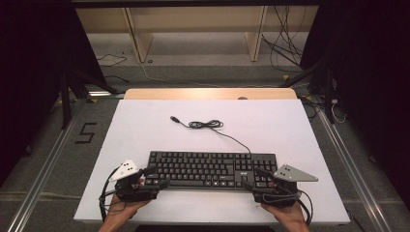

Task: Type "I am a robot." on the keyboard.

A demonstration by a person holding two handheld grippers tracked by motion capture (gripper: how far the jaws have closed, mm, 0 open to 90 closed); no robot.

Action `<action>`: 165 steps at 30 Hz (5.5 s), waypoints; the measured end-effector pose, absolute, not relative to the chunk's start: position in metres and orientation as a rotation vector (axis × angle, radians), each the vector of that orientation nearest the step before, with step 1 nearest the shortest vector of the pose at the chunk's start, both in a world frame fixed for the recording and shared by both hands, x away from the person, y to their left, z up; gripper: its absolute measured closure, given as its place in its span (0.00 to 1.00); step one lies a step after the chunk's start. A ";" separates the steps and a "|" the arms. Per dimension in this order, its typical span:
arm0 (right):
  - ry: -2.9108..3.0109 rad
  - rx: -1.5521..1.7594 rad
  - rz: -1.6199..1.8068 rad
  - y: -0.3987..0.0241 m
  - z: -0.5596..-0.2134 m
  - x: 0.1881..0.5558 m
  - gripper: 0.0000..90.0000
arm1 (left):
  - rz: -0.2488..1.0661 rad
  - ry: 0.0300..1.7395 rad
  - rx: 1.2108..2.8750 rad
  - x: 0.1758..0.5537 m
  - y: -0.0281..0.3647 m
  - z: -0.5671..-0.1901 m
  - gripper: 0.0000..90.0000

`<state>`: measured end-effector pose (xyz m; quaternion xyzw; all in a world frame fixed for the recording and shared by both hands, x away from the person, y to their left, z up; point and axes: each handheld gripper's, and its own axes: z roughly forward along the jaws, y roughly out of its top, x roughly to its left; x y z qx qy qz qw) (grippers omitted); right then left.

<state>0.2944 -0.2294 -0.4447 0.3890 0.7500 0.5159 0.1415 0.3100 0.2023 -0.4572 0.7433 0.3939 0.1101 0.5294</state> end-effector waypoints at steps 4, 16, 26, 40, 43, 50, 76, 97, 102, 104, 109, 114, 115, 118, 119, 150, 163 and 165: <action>2.164 1.123 1.490 -0.229 -0.445 0.294 0.35 | 0.262 0.939 1.776 0.310 0.202 -0.457 0.26; 2.167 1.122 1.489 -0.227 -0.445 0.296 0.35 | 0.264 0.946 1.773 0.311 0.202 -0.458 0.26; 2.232 1.115 1.471 -0.201 -0.445 0.310 0.36 | 0.280 0.990 1.782 0.314 0.204 -0.459 0.27; 2.371 1.078 1.424 -0.133 -0.443 0.355 0.65 | 0.306 1.163 1.804 0.327 0.220 -0.469 0.58; 2.371 1.078 1.424 -0.133 -0.443 0.355 0.65 | 0.306 1.163 1.804 0.327 0.220 -0.469 0.58; 2.379 1.085 1.411 -0.128 -0.444 0.358 0.69 | 0.305 1.170 1.816 0.328 0.221 -0.470 0.63; 2.465 1.148 1.234 -0.079 -0.467 0.389 1.00 | 0.301 1.203 1.903 0.335 0.224 -0.476 0.99; 2.481 1.171 1.182 -0.073 -0.474 0.393 1.00 | 0.289 1.224 1.939 0.339 0.224 -0.481 0.99; 2.484 1.176 1.179 -0.073 -0.475 0.394 1.00 | 0.282 1.230 1.940 0.339 0.224 -0.481 0.99; 2.484 1.176 1.178 -0.073 -0.475 0.394 1.00 | 0.283 1.231 1.942 0.339 0.224 -0.481 0.99; 2.484 1.178 1.177 -0.073 -0.475 0.395 1.00 | 0.283 1.234 1.940 0.340 0.224 -0.481 0.99; 2.492 1.184 1.165 -0.073 -0.476 0.395 1.00 | 0.282 1.243 1.957 0.340 0.223 -0.483 0.99; 2.496 1.182 1.157 -0.073 -0.478 0.395 1.00 | 0.278 1.244 1.952 0.340 0.223 -0.483 0.99; 2.494 1.180 1.154 -0.072 -0.478 0.395 1.00 | 0.280 1.243 1.960 0.340 0.223 -0.483 0.99; 2.491 1.177 1.153 -0.072 -0.478 0.394 1.00 | 0.278 1.244 1.959 0.340 0.223 -0.483 0.99; 2.445 1.198 1.306 -0.082 -0.465 0.390 0.75 | 0.294 1.174 1.855 0.334 0.222 -0.472 0.70; 2.468 1.149 1.366 -0.083 -0.459 0.383 0.51 | 0.296 1.128 1.830 0.331 0.218 -0.468 0.46; 2.470 1.144 1.370 -0.083 -0.458 0.382 0.51 | 0.296 1.128 1.830 0.331 0.218 -0.468 0.45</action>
